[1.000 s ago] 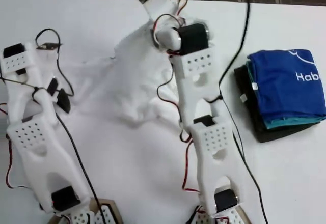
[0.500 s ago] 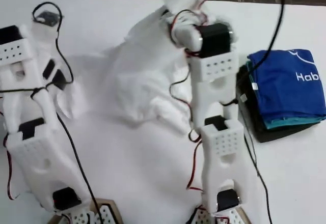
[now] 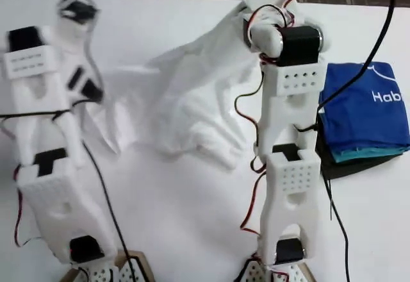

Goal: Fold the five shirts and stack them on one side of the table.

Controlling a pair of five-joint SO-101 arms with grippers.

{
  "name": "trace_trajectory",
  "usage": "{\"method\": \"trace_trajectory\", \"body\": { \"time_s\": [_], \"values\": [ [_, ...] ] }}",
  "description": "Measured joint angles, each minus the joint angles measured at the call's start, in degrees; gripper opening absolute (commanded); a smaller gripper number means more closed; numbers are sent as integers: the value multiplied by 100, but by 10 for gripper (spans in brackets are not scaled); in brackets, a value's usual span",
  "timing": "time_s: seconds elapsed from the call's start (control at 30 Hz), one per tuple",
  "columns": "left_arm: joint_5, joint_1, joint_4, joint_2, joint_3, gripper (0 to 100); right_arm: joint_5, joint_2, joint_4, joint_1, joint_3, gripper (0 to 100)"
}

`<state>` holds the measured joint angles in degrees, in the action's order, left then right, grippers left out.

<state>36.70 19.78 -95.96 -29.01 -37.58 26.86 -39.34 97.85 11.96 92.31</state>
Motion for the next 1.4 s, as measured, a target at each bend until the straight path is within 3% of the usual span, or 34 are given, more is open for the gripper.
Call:
{"method": "trace_trajectory", "body": {
  "time_s": [0.2,0.7,0.93,1.07,1.4],
  "values": [
    [422,-475,-9,-738,0,290,0,-185,9,0,-9,22],
    [475,-484,668,-1248,0,242,0,-211,9,0,-18,22],
    [475,-615,695,-1248,0,23,0,-211,9,0,-18,22],
    [475,-633,686,-1248,-18,24,0,-211,9,0,-18,22],
    [475,-633,-475,-1116,-1363,25,0,-211,9,0,-18,22]
  ]
}}
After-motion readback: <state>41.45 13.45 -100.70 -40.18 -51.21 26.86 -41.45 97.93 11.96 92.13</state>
